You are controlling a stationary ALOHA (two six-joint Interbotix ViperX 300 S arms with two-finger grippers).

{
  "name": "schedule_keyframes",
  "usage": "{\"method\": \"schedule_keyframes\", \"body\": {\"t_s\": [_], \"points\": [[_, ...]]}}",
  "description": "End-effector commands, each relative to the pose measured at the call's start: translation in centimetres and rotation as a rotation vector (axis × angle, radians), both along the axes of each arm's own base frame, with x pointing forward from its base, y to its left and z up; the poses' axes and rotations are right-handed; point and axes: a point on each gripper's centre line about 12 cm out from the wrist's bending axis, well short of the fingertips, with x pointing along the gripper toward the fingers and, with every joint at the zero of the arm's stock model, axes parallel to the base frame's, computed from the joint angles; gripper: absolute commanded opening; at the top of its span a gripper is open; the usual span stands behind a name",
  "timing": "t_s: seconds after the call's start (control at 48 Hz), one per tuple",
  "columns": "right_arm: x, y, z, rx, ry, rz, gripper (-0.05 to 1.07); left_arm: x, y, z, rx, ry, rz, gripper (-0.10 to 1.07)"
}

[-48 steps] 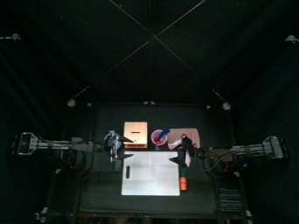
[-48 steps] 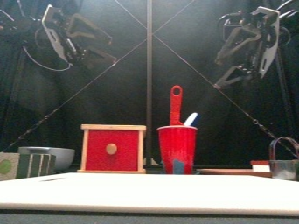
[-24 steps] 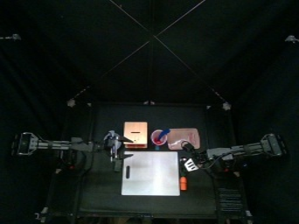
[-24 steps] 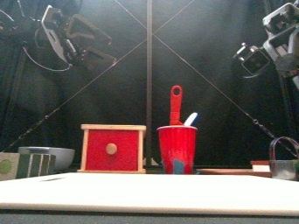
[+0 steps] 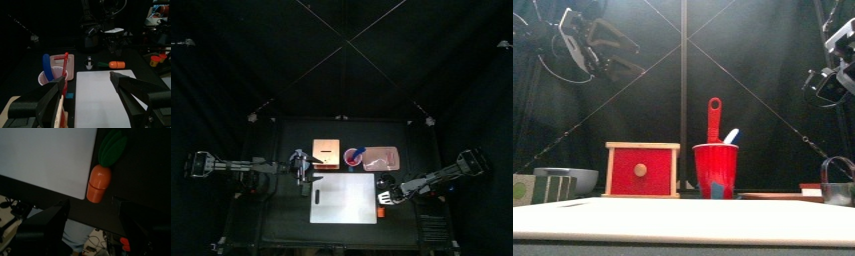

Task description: Grab carrot

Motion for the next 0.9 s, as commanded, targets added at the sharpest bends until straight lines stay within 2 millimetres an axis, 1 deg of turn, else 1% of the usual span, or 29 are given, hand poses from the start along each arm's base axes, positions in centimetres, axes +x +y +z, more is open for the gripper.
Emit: {"method": "schedule_keyframes", "body": {"t_s": [0.0,0.271,0.562,0.708,0.875], "points": [[0.9,0.8,-0.4,-0.016,-0.018,-0.015,0.97,0.1,0.0,0.5,0.004,-0.018,-0.002,1.03],[1.5,1.7,-3.5,-0.053,0.075,-0.077,0.97,0.0,0.0,0.2,0.005,-0.010,-0.003,1.03],[2.7,2.6,-5.8,-0.081,0.141,-0.076,0.96,-0.1,-0.2,-0.1,0.004,-0.003,-0.009,1.03],[2.7,3.1,-6.9,-0.077,0.189,-0.082,0.90,-0.1,-0.6,0.0,0.004,-0.004,-0.023,1.03],[3.1,3.3,-6.5,-0.072,0.181,-0.082,0.79,-0.1,-1.0,0.0,0.004,-0.004,-0.038,1.03]]}}
